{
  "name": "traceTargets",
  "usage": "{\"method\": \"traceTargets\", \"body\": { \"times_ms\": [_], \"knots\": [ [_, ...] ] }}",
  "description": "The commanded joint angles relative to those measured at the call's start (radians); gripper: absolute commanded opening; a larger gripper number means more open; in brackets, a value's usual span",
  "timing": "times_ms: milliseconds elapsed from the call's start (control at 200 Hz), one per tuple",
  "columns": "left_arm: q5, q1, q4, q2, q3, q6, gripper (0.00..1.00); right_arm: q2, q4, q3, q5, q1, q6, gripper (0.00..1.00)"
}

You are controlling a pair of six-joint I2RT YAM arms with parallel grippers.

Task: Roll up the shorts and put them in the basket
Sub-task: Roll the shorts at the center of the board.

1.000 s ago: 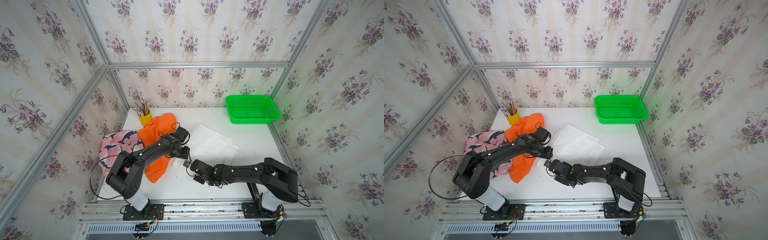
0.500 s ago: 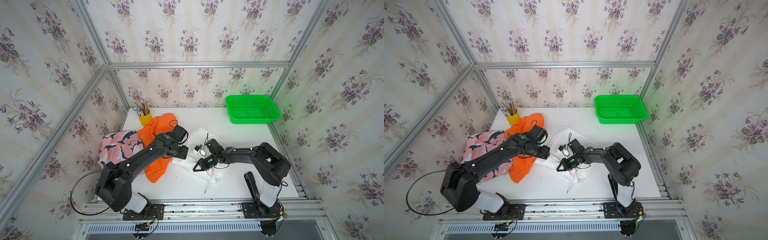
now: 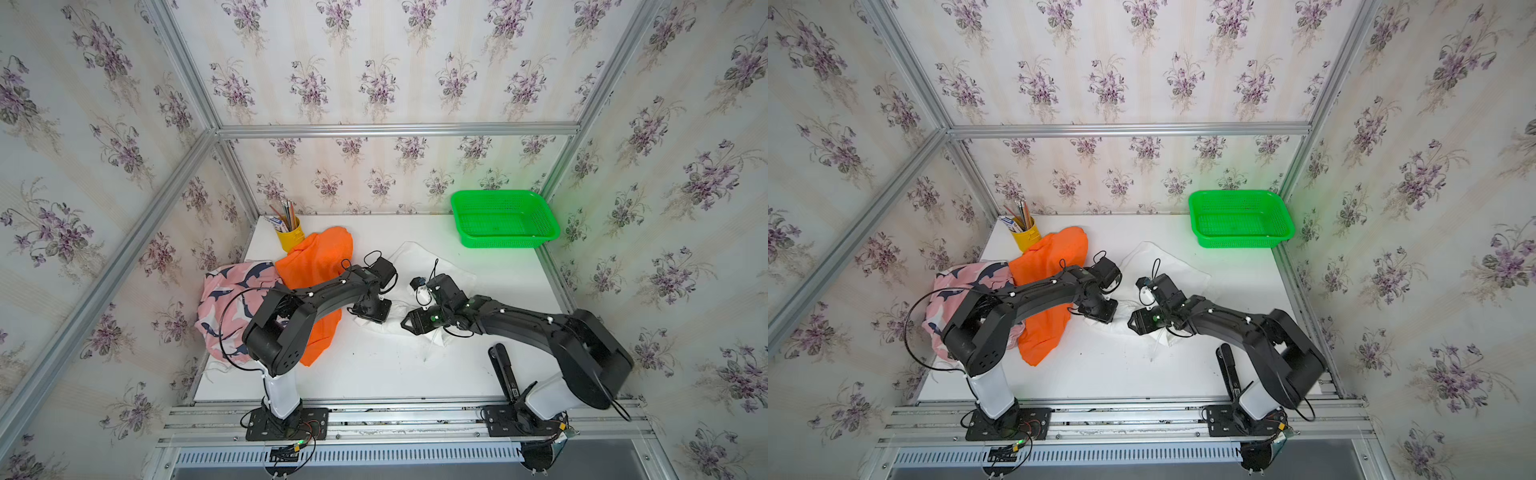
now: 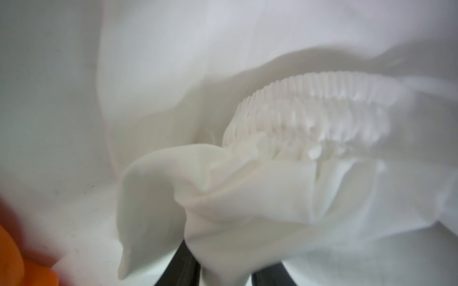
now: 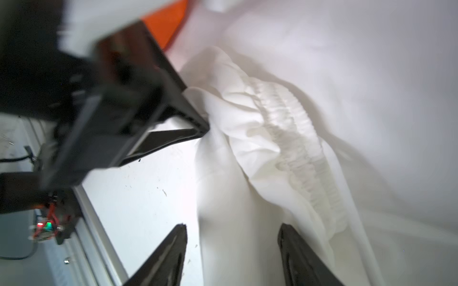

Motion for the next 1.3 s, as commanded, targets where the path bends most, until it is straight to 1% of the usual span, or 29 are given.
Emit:
{"method": "traceTargets", "body": {
  "times_ms": [0, 45, 80, 115, 140, 235, 320, 370, 405, 435, 455, 475, 495, 520, 555, 570, 605, 685, 715, 770, 850, 900, 945, 1049, 1114, 1184, 1209, 1294],
  "knots": [
    [0.001, 0.001, 0.001, 0.013, 0.011, 0.031, 0.35, -0.071, 0.120, -0.074, 0.227, 0.065, -0.238, 0.65],
    [0.003, 0.002, 0.001, 0.012, 0.011, 0.033, 0.35, -0.088, 0.209, -0.118, 0.197, 0.069, -0.314, 0.66],
    [0.007, 0.005, 0.003, 0.009, 0.008, 0.033, 0.35, -0.096, 0.273, -0.151, 0.182, 0.073, -0.364, 0.68],
    [0.009, 0.007, 0.004, 0.007, 0.005, 0.033, 0.35, -0.093, 0.325, -0.173, 0.198, 0.085, -0.417, 0.73],
    [0.013, 0.007, 0.006, 0.003, -0.001, 0.033, 0.35, -0.081, 0.350, -0.179, 0.221, 0.094, -0.454, 0.74],
    [0.028, 0.012, 0.016, -0.009, -0.016, 0.033, 0.35, 0.014, 0.351, -0.140, 0.275, 0.112, -0.593, 0.75],
    [0.042, 0.014, 0.023, -0.013, -0.025, 0.033, 0.35, 0.122, 0.329, -0.094, 0.305, 0.131, -0.656, 0.74],
    [0.052, 0.019, 0.028, -0.021, -0.032, 0.033, 0.36, 0.167, 0.337, -0.082, 0.355, 0.146, -0.671, 0.69],
    [0.059, 0.025, 0.036, -0.030, -0.041, 0.030, 0.36, 0.187, 0.333, -0.075, 0.368, 0.150, -0.668, 0.63],
    [0.066, 0.032, 0.043, -0.045, -0.051, 0.023, 0.37, 0.197, 0.326, -0.069, 0.365, 0.151, -0.664, 0.54],
    [0.069, 0.039, 0.051, -0.059, -0.059, 0.016, 0.38, 0.200, 0.313, -0.063, 0.366, 0.155, -0.657, 0.44],
    [0.071, 0.047, 0.058, -0.074, -0.072, 0.008, 0.40, 0.201, 0.301, -0.058, 0.362, 0.156, -0.648, 0.33],
    [0.069, 0.056, 0.067, -0.094, -0.084, -0.004, 0.44, 0.201, 0.288, -0.052, 0.351, 0.157, -0.632, 0.23],
    [0.068, 0.069, 0.082, -0.123, -0.103, -0.020, 0.49, 0.198, 0.275, -0.047, 0.331, 0.157, -0.605, 0.15],
    [0.071, 0.091, 0.106, -0.169, -0.135, -0.048, 0.54, 0.187, 0.258, -0.041, 0.290, 0.156, -0.566, 0.08],
    [0.075, 0.102, 0.115, -0.192, -0.150, -0.062, 0.59, 0.182, 0.249, -0.037, 0.264, 0.157, -0.545, 0.05],
    [0.083, 0.129, 0.135, -0.247, -0.185, -0.100, 0.65, 0.171, 0.236, -0.029, 0.205, 0.156, -0.492, 0.00],
    [0.121, 0.186, 0.156, -0.375, -0.261, -0.206, 0.70, 0.155, 0.231, -0.017, 0.061, 0.156, -0.339, 0.00],
    [0.135, 0.199, 0.156, -0.421, -0.283, -0.237, 0.75, 0.151, 0.243, -0.018, 0.007, 0.157, -0.279, 0.00],
    [0.135, 0.204, 0.136, -0.514, -0.311, -0.306, 0.82, 0.151, 0.282, -0.026, -0.078, 0.156, -0.164, 0.00],
    [0.145, 0.203, 0.085, -0.590, -0.334, -0.440, 0.87, 0.158, 0.366, -0.043, -0.170, 0.157, -0.012, 0.00],
    [0.148, 0.198, 0.054, -0.620, -0.347, -0.527, 0.89, 0.169, 0.418, -0.051, -0.218, 0.155, 0.069, 0.00],
    [0.137, 0.184, 0.026, -0.645, -0.363, -0.616, 0.91, 0.183, 0.449, -0.050, -0.235, 0.151, 0.139, 0.00],
    [0.063, 0.138, -0.056, -0.711, -0.405, -0.829, 0.96, 0.231, 0.483, -0.032, -0.267, 0.115, 0.288, 0.00],
    [0.030, 0.118, -0.095, -0.751, -0.432, -0.947, 0.98, 0.260, 0.506, -0.028, -0.309, 0.084, 0.368, 0.00],
    [0.003, 0.101, -0.086, -0.778, -0.463, -1.029, 1.00, 0.278, 0.559, -0.039, -0.362, 0.054, 0.442, 0.00],
    [-0.002, 0.097, -0.070, -0.781, -0.474, -1.053, 0.99, 0.283, 0.574, -0.044, -0.379, 0.045, 0.460, 0.00],
    [-0.015, 0.095, -0.012, -0.740, -0.485, -1.089, 0.99, 0.289, 0.631, -0.059, -0.453, 0.017, 0.506, 0.00]
  ]
}}
